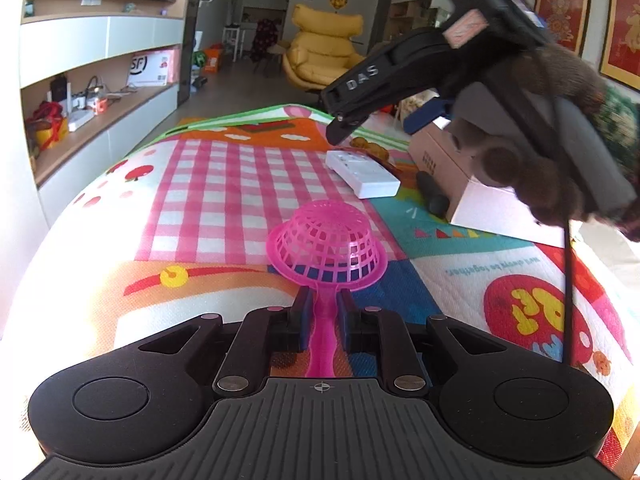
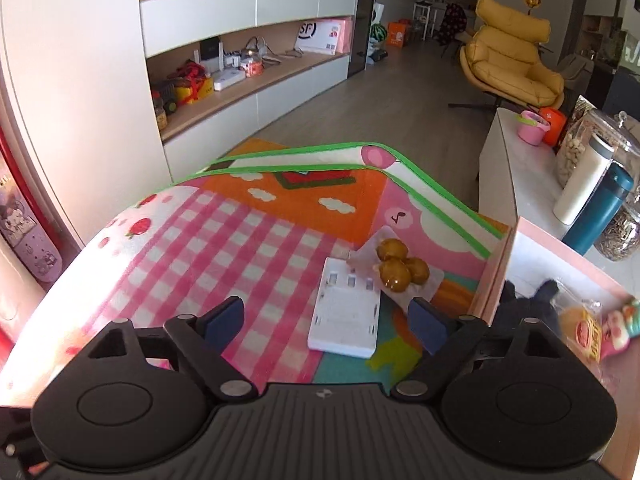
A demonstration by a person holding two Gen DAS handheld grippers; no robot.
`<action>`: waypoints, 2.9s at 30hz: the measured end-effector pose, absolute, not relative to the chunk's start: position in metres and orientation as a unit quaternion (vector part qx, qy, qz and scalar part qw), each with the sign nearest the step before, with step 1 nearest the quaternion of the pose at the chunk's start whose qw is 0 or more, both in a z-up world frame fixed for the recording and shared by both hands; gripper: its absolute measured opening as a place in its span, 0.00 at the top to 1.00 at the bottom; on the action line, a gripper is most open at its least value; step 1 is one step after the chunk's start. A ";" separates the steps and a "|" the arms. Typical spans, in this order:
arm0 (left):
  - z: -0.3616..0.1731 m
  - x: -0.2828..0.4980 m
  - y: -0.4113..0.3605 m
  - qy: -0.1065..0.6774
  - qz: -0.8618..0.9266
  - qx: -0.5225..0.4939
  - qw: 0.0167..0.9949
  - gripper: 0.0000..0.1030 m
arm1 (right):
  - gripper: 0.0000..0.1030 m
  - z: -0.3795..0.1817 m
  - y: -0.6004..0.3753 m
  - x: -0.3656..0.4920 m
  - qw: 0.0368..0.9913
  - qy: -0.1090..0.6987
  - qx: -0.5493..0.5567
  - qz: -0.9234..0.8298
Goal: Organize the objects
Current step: 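Hold the strainer raised with the left gripper while the right gripper grasps the sweets tray, then lower the strainer into the pink box with the left gripper while the right gripper places the sweets there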
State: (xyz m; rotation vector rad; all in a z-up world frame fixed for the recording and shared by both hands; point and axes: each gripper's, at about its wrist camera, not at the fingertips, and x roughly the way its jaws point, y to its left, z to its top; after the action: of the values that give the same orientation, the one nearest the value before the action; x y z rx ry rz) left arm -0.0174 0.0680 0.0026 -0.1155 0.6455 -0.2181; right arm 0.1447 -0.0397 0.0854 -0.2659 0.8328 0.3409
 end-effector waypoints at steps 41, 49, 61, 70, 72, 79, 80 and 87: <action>0.005 -0.017 0.060 0.320 -0.099 -0.044 0.941 0.83 | 0.17 0.035 -0.139 0.009 0.886 0.436 -0.079 0.139; 0.006 -0.019 0.053 0.324 -0.077 -0.031 0.942 0.83 | 0.21 0.030 -0.115 -0.001 0.888 0.414 -0.093 0.180; 0.018 -0.045 0.025 0.354 -0.121 -0.003 0.928 0.85 | 0.23 0.056 -0.151 -0.045 0.903 0.376 -0.116 0.172; 0.083 -0.035 -0.010 0.317 -0.138 0.037 0.938 0.85 | 0.23 0.074 -0.184 -0.085 0.921 0.323 -0.094 0.195; 0.103 -0.023 -0.024 0.297 -0.143 0.050 0.943 0.85 | 0.23 0.072 -0.188 -0.090 0.921 0.319 -0.086 0.204; 0.154 0.040 -0.086 0.251 -0.176 0.032 0.951 0.85 | 0.23 0.063 -0.199 -0.083 0.926 0.311 -0.063 0.204; 0.156 0.052 -0.094 0.251 -0.181 0.018 0.951 0.85 | 0.23 0.062 -0.201 -0.082 0.926 0.311 -0.061 0.204; 0.124 0.132 -0.135 0.270 -0.220 -0.083 0.934 0.85 | 0.22 0.057 -0.211 -0.077 0.930 0.304 -0.043 0.202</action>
State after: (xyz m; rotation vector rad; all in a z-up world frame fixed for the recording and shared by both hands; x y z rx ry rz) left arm 0.1316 -0.1354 0.1239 -0.1694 0.5517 -0.4494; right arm -0.0770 -0.2110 0.0568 -0.0883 0.6229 0.4139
